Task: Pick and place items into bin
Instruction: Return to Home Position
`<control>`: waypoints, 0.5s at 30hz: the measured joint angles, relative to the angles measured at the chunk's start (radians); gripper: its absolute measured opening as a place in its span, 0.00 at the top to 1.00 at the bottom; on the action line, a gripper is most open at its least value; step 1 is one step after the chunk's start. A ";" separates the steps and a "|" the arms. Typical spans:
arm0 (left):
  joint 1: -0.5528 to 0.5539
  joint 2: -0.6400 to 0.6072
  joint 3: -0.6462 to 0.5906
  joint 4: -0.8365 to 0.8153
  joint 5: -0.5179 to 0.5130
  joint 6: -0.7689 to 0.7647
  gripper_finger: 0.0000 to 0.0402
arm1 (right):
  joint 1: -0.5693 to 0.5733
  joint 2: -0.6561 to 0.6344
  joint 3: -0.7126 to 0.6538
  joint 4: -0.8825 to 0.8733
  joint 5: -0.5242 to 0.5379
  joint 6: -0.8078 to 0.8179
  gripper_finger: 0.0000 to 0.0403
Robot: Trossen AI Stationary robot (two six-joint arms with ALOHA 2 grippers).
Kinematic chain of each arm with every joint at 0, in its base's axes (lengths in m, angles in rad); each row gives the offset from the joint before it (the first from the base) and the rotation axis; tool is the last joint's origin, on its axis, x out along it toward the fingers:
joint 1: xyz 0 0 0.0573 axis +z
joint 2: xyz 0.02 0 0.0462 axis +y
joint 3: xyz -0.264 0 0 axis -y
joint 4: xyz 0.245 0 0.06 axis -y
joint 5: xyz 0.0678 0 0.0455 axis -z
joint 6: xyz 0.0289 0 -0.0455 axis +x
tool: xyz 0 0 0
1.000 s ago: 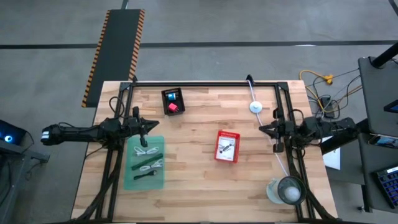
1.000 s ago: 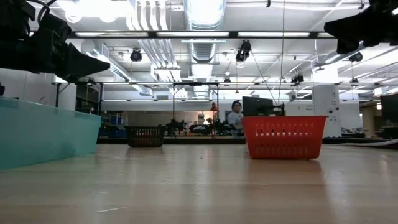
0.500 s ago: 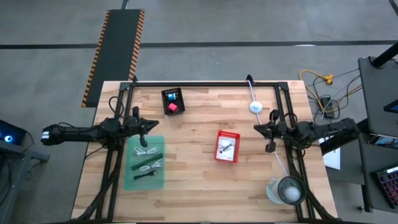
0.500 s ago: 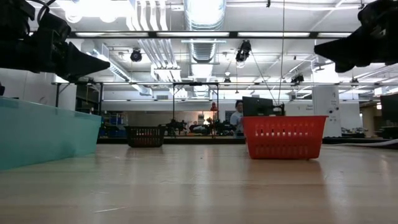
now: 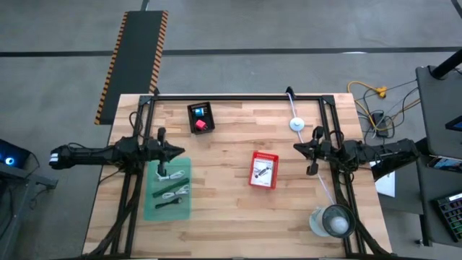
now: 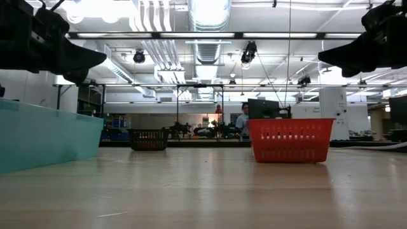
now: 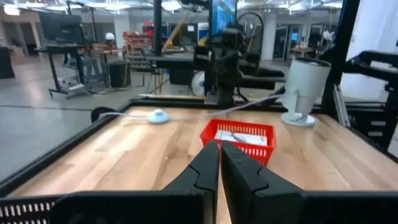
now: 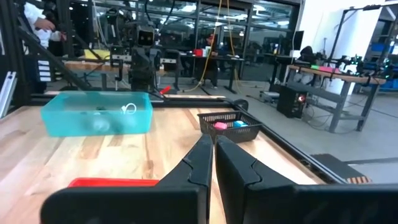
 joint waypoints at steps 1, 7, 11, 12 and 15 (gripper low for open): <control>0.000 -0.010 0.000 -0.003 0.000 -0.001 1.00 | 0.000 0.004 0.000 0.001 0.000 0.003 0.98; 0.000 -0.090 0.003 -0.110 0.039 -0.065 1.00 | 0.000 0.017 0.000 0.002 -0.004 0.021 0.98; 0.000 -0.139 0.000 -0.113 0.069 -0.074 1.00 | 0.000 0.017 0.000 0.002 -0.005 0.024 0.98; 0.000 -0.141 0.000 -0.117 0.077 -0.074 1.00 | 0.000 0.017 0.000 0.002 -0.005 0.024 0.98; 0.000 -0.134 0.000 -0.118 0.079 -0.067 1.00 | 0.001 0.018 0.000 0.002 -0.007 0.024 0.98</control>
